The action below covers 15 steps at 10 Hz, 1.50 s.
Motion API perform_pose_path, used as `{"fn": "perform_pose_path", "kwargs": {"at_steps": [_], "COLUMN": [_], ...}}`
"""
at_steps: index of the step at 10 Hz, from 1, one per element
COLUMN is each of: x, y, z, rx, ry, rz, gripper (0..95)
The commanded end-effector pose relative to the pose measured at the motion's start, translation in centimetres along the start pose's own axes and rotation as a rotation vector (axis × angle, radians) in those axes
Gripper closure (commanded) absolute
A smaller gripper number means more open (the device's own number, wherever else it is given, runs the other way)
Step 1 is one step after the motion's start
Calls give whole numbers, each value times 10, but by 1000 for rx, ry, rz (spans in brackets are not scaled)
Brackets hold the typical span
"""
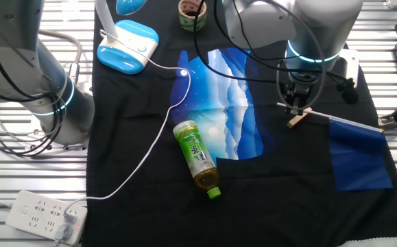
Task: Wave the flag
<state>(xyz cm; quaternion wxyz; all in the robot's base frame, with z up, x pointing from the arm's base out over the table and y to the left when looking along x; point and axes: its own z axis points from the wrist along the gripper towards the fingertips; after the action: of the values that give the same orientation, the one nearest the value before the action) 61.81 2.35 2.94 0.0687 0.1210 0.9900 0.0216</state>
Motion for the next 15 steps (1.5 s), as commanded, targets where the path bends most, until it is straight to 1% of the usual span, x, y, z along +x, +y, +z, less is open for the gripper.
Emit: {"fn": "perform_pose_path", "kwargs": {"at_steps": [1,4,8,10,11,15], "x": [0,0,2,3,4,12], "y": [0,1,6,7,9,17], "z": [0,-4,-30,-37,-43,-71], "rx": [0,17,36,47,49,58], "ry": [0,1,-5,-22,-26,-28], "rz": [-3,-11,-9,-10,-14,-16], "gripper": [950,950,950,950,950,950]}}
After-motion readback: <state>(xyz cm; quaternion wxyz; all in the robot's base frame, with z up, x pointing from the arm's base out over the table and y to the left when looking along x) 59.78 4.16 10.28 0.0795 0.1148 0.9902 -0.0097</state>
